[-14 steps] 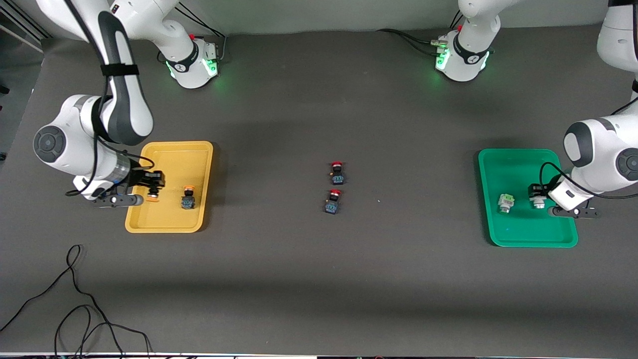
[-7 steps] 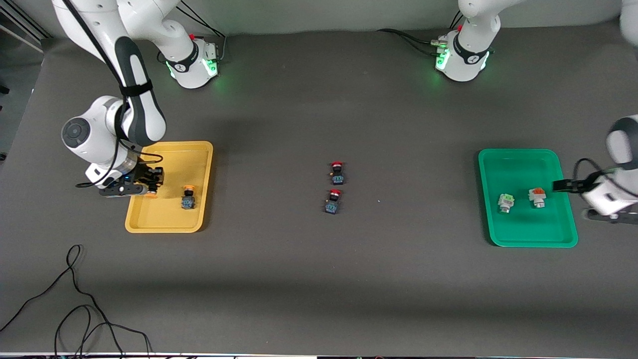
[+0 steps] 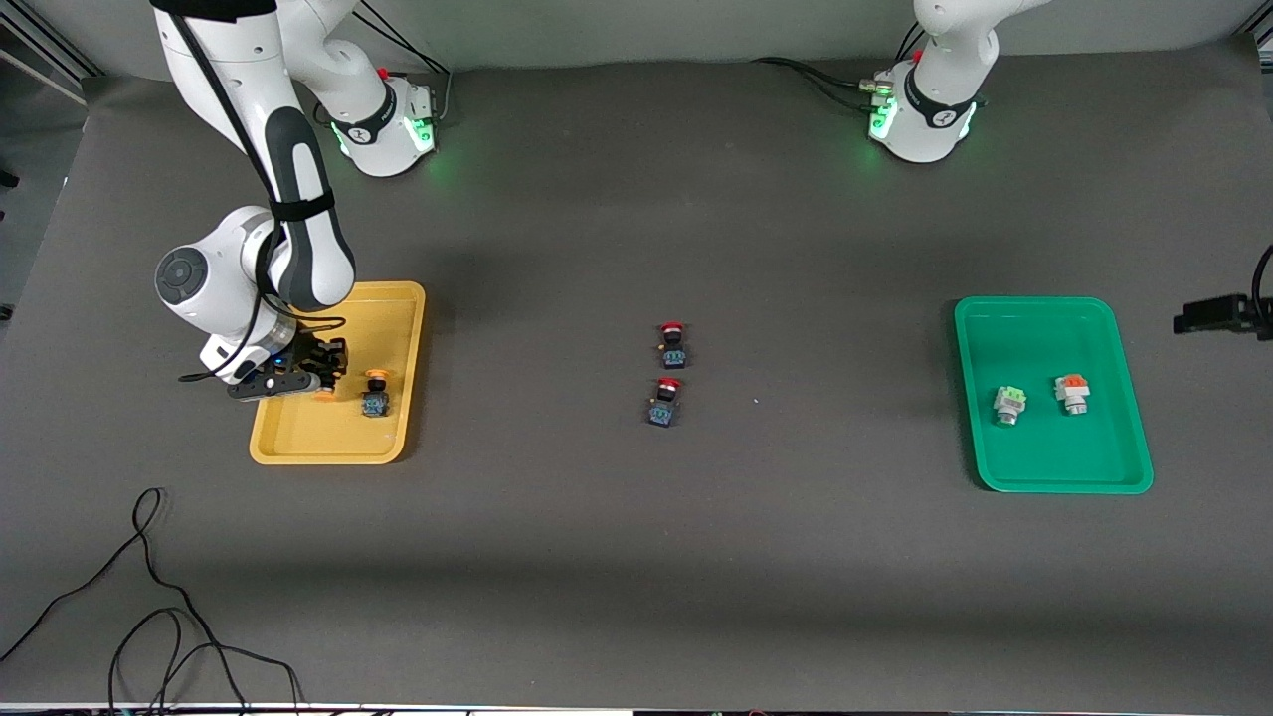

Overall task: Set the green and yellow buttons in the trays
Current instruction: 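Open both grippers and lift them away from the trays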

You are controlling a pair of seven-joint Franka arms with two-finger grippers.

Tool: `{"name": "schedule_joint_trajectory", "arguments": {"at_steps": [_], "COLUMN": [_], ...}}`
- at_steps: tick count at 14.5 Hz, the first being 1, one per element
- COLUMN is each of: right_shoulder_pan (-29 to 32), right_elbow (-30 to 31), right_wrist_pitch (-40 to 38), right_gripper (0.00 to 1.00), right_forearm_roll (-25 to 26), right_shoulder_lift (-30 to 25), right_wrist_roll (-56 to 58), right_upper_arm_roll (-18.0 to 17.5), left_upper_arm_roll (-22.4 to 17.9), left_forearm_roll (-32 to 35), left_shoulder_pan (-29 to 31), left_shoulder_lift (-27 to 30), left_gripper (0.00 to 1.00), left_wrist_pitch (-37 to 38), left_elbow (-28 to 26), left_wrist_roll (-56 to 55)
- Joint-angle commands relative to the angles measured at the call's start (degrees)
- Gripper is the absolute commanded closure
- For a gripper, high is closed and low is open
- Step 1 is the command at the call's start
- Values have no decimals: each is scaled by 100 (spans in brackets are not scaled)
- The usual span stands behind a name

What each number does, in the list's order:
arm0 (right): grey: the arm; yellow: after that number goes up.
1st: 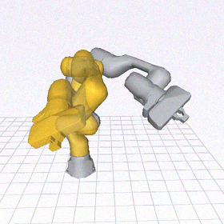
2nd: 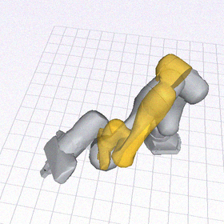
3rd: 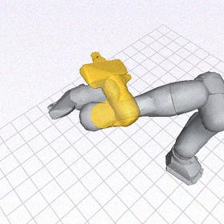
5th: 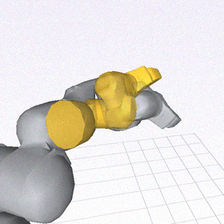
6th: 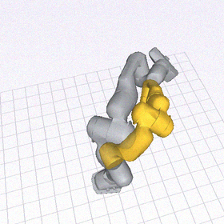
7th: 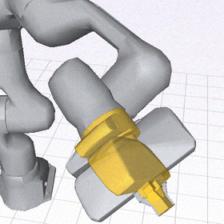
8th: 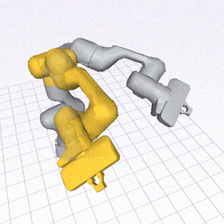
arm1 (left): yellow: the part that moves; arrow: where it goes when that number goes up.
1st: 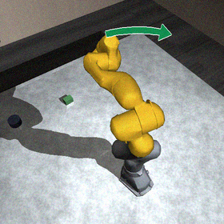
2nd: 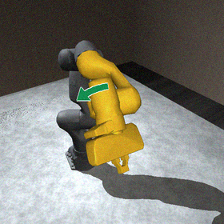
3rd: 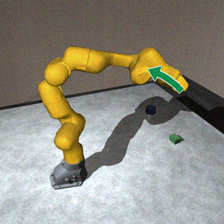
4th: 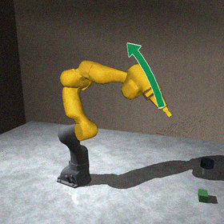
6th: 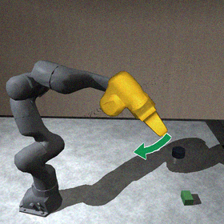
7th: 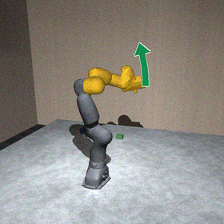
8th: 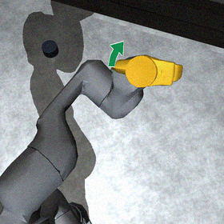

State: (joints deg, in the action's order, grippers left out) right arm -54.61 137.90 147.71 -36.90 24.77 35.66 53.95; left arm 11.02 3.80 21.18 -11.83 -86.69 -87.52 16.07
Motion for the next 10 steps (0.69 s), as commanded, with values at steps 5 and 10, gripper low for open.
{"name": "schedule_joint_trajectory", "arguments": {"at_steps": [5,10], "right_shoulder_pan": [-59,-313], "right_elbow": [-447,-1763], "right_wrist_pitch": [-653,-2602], "right_gripper": [9,9], "right_forearm_roll": [-160,726], "right_shoulder_lift": [-227,-227], "right_wrist_roll": [-66,-927], "right_upper_arm_roll": [133,1054], "left_upper_arm_roll": [-178,-1163], "left_forearm_roll": [-494,-494], "left_shoulder_pan": [-1122,-2574], "left_shoulder_lift": [1033,1148], "left_gripper": [0,0], "left_wrist_pitch": [433,416], "left_elbow": [-291,-266], "left_wrist_roll": [-1106,-1625]}}
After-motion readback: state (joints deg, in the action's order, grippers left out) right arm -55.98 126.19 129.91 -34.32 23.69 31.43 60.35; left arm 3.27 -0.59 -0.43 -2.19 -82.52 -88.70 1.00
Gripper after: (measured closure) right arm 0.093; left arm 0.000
